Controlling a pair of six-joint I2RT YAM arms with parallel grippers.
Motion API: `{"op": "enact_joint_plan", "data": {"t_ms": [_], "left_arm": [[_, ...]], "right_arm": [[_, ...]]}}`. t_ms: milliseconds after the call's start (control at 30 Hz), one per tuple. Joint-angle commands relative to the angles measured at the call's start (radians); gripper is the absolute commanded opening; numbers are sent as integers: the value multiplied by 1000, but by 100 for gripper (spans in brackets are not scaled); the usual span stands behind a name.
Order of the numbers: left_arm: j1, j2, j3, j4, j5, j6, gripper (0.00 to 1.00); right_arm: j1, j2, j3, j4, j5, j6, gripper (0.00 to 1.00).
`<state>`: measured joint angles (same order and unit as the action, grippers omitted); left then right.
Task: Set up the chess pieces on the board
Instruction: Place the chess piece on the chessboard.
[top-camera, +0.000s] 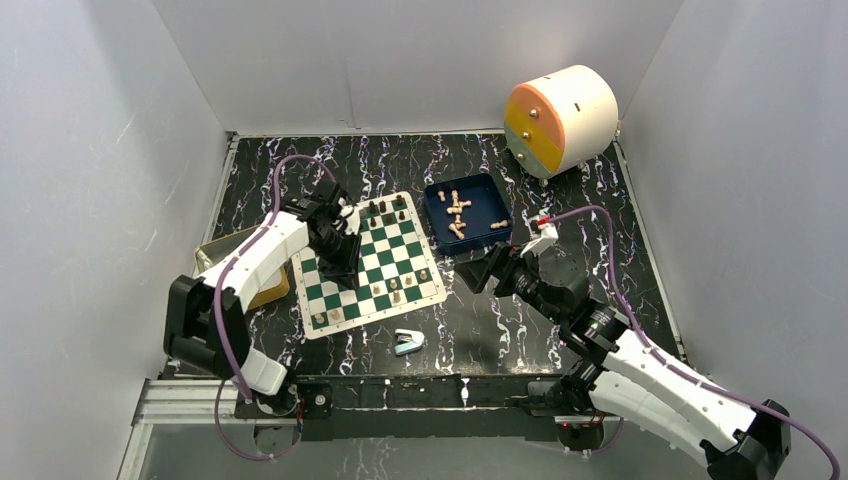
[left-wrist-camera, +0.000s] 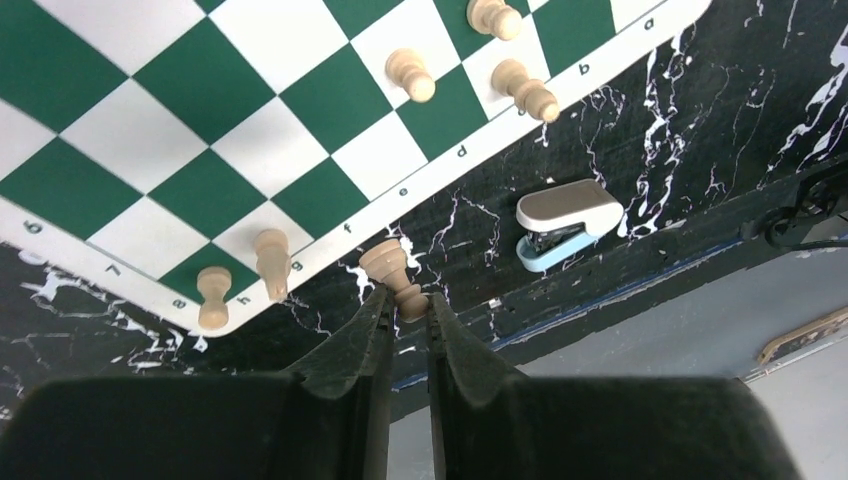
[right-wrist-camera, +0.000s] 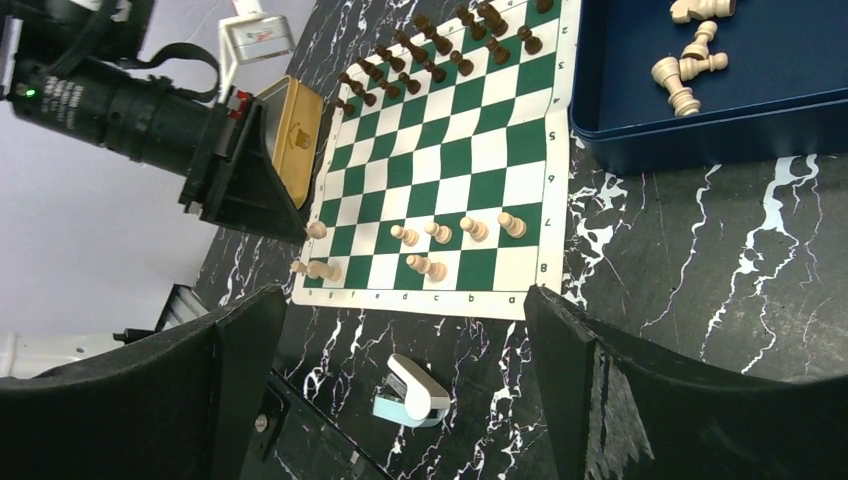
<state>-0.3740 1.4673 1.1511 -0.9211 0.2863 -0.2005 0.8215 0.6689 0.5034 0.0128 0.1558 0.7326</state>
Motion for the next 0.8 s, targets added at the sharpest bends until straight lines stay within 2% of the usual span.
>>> {"op": "enact_joint_plan", "data": {"t_ms": [0, 367, 767], "left_arm": [[6, 69, -2, 4, 51, 27, 0], [7, 236, 34, 39, 14, 39, 0], [7, 307, 24, 100, 32, 49, 0]], "right_arm": [[3, -29, 52, 18, 16, -33, 99], [3, -94, 63, -11, 67, -69, 99], [4, -92, 72, -11, 84, -78, 99]]}}
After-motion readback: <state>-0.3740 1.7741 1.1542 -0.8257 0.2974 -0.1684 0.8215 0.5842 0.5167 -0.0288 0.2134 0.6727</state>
